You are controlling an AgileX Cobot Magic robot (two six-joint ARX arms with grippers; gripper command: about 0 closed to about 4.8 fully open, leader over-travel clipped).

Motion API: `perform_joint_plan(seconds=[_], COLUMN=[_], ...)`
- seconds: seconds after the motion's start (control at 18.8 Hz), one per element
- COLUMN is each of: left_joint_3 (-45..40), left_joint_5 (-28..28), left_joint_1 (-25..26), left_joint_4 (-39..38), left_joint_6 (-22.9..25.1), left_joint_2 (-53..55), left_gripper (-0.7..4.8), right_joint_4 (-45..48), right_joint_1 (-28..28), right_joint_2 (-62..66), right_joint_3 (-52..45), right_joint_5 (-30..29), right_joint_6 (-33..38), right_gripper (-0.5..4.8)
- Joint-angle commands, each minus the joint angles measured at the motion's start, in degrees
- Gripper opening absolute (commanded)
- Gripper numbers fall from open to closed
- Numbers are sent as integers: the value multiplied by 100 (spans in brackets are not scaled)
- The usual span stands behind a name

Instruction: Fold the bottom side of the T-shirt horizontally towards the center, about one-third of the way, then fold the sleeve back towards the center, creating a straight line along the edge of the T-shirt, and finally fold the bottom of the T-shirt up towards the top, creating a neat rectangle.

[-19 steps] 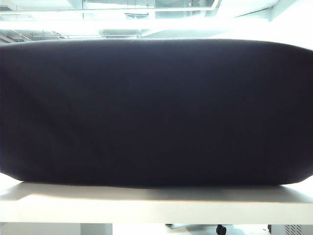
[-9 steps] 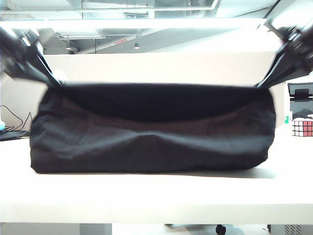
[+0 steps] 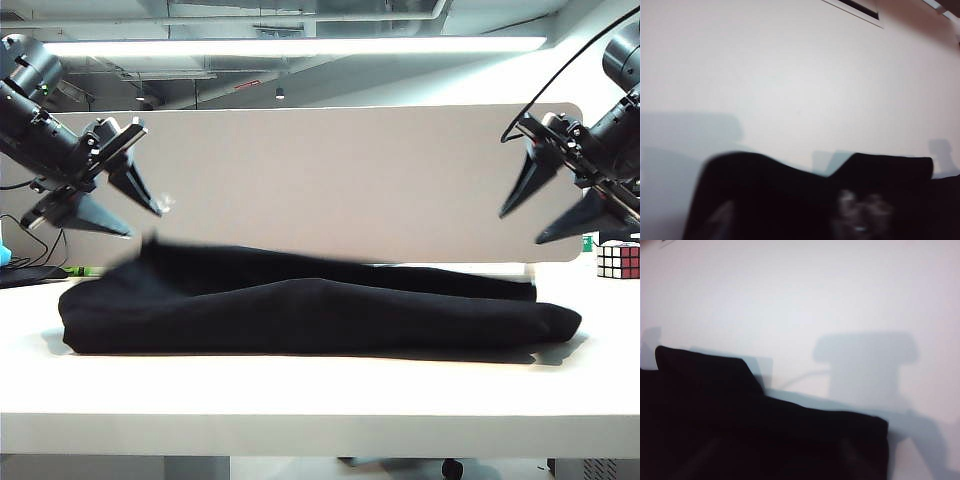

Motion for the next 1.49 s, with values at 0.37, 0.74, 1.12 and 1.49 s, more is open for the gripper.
perform_joint_plan(seconds=[0.37, 0.74, 1.12, 1.49], left_joint_3=[57, -72, -1228, -3025], left_joint_5=[175, 90, -841, -1113], left_joint_1=[363, 275, 269, 262], left_joint_4=[-166, -1812, -2009, -2155], left_joint_6=[323, 970, 844, 758], left_joint_2=[-905, -2942, -5836, -8548], left_gripper=[173, -6, -6, -6], right_joint_4=[-951, -2177, -2124, -1779], right_joint_1=[-664, -708, -706, -702], right_joint_2=[-446, -2341, -5082, -7213], right_joint_3=[802, 664, -426, -1978], right_joint_5=[-1019, -1132, 162, 944], right_joint_6=[-37, -758, -758, -765], right_gripper=[354, -9, -9, -9])
